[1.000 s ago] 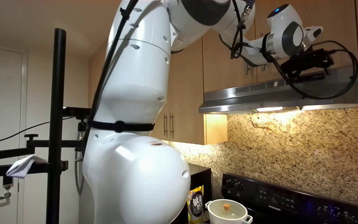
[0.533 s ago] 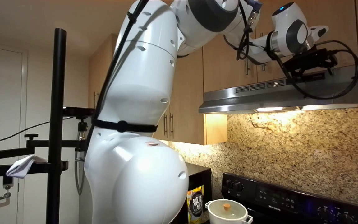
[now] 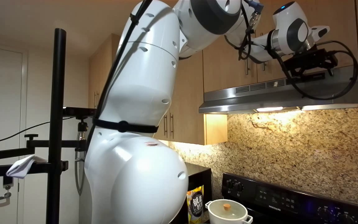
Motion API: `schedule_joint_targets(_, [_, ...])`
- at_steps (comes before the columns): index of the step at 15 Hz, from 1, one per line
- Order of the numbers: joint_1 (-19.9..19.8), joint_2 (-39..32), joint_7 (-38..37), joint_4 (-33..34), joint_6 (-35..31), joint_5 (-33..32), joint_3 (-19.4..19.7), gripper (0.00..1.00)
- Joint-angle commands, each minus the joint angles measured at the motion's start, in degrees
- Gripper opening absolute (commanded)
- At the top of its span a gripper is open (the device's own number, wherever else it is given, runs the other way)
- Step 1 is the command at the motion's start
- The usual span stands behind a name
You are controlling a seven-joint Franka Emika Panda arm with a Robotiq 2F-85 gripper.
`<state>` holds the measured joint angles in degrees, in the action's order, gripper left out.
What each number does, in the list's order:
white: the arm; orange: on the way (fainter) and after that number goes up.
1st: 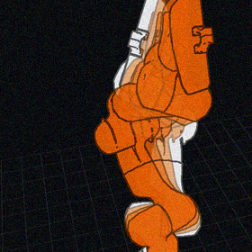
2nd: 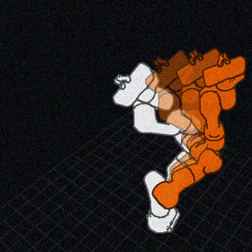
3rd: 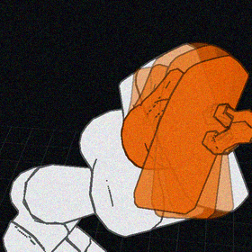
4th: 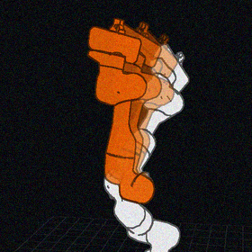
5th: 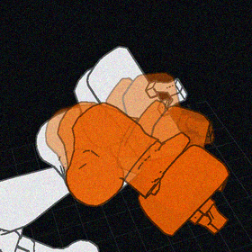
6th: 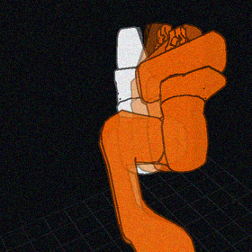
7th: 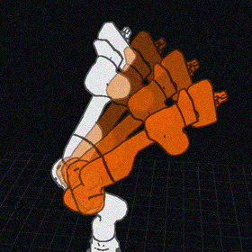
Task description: Turn off the light above the stove
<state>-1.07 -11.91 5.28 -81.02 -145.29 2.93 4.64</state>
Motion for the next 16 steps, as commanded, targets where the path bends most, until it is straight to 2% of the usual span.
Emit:
schedule_joint_targets(1, [0.2, -1.8, -4.3, 2.4, 0.9, -1.4, 1.0, 1.00])
schedule_joint_targets(16, [2.7, -2.0, -20.9, 2.8, 2.8, -8.7, 3.6, 1.00])
